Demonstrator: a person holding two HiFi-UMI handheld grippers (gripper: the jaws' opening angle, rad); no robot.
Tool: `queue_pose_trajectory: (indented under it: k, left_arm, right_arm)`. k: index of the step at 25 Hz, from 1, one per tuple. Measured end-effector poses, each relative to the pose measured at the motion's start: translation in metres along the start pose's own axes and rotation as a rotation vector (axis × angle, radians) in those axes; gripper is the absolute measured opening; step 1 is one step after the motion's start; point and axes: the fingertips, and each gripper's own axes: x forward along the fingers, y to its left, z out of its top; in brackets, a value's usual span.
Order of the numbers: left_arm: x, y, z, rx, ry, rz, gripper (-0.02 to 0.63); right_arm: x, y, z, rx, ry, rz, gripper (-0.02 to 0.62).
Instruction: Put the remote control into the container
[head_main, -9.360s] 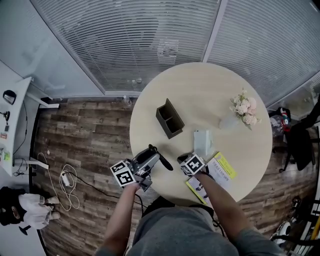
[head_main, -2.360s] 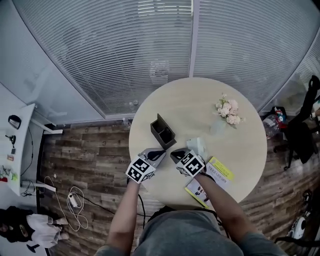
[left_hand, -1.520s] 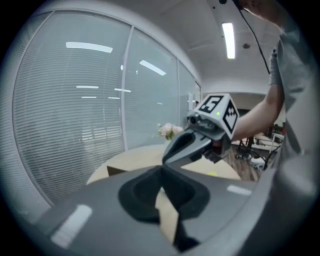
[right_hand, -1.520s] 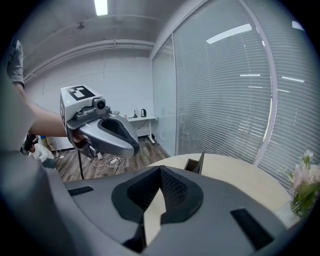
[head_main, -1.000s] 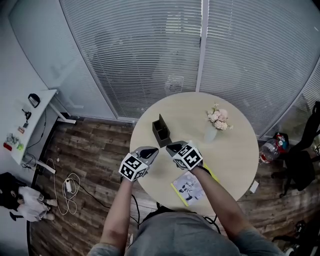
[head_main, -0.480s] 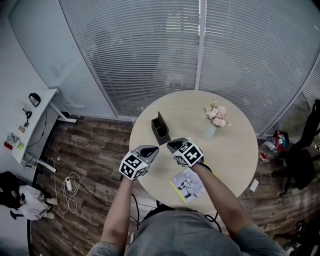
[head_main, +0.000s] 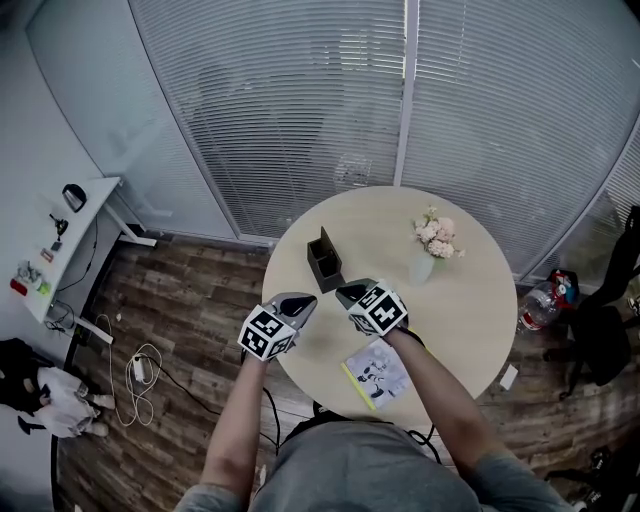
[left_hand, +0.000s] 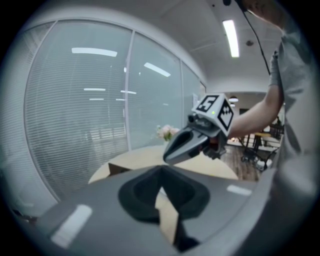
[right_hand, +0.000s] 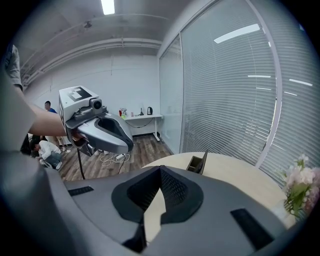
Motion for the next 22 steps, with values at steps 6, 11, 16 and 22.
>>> queue_pose_trajectory:
  k: [6,11,16,22]
  left_arm:
    - [-0.005,-0.002,-0.002,0.000,-0.002,0.006,-0.003]
    - [-0.011,-0.006,-0.004,-0.006,0.000,0.010,-0.003]
    - [-0.014,-0.006,-0.008,-0.013,0.002,0.018,-0.003]
    - [-0.018,-0.010,-0.011,-0.017,0.002,0.026,-0.003]
  right_arm:
    - [-0.001,0.005,-0.002,-0.015,0.002,-0.004,0.015]
    - [-0.001,0.010,-0.003,-0.022,0.011,-0.003,0.015]
    - [0.001,0.014,-0.005,-0.029,0.019,0.001,0.015]
    - [0.002,0.019,-0.009,-0.033,0.028,0.008,0.015]
